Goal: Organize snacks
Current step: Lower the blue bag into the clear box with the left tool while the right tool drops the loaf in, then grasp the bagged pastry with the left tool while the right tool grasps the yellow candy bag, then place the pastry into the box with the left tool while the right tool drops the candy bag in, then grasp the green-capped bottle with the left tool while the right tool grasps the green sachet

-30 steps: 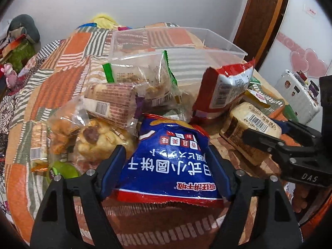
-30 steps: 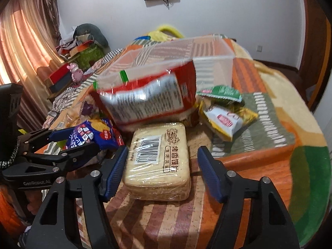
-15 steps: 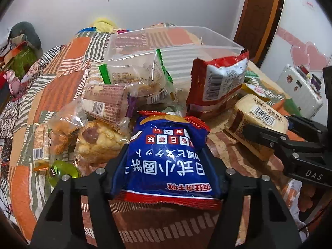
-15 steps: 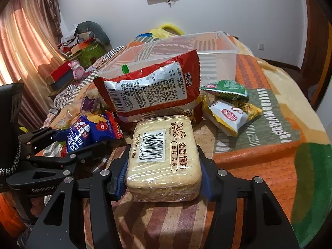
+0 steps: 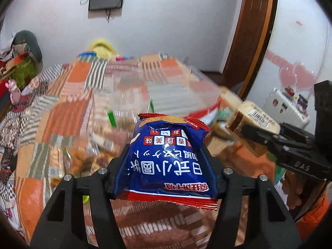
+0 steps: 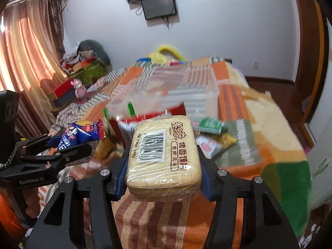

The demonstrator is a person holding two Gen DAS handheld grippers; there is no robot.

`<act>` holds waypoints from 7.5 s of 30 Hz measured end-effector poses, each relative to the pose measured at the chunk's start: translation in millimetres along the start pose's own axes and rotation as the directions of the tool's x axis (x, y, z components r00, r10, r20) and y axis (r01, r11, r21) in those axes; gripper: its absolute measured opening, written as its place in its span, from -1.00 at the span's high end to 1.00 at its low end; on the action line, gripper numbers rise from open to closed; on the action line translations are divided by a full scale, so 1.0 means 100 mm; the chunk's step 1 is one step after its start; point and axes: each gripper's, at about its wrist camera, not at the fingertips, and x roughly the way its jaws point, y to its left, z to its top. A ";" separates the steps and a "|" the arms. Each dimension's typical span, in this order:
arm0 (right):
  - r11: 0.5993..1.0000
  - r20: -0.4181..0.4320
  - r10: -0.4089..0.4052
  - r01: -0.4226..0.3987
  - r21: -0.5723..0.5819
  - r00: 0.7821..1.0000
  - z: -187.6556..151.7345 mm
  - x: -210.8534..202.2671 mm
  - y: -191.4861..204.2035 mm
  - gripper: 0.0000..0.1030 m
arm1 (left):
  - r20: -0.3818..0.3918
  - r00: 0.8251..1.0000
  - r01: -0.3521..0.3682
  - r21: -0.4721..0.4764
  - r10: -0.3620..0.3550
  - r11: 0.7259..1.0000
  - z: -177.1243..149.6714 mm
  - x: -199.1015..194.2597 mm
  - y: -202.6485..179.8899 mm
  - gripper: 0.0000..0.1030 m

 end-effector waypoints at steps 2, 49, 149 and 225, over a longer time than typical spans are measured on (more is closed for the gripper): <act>1.000 0.026 -0.008 0.008 -0.008 1.000 0.08 -0.02 0.02 -0.01 | 0.043 0.999 0.004 0.007 -0.005 1.000 0.11 -0.09 -0.03 -0.19; 0.997 -0.149 -0.063 0.055 -0.055 0.987 0.79 1.14 -0.33 -0.01 | -0.169 0.979 -0.113 0.003 0.112 0.994 1.21 1.88 0.33 -0.22; 0.998 -0.021 -0.045 0.044 -0.042 0.999 0.28 0.02 -0.29 0.09 | -0.061 0.998 0.011 -0.078 -0.015 0.997 0.32 0.18 0.47 0.12; 0.993 -0.121 -0.120 0.119 -0.015 0.985 0.34 0.31 -0.62 -0.33 | -0.268 0.941 -0.261 -0.190 0.206 0.946 -0.17 0.45 1.64 -0.34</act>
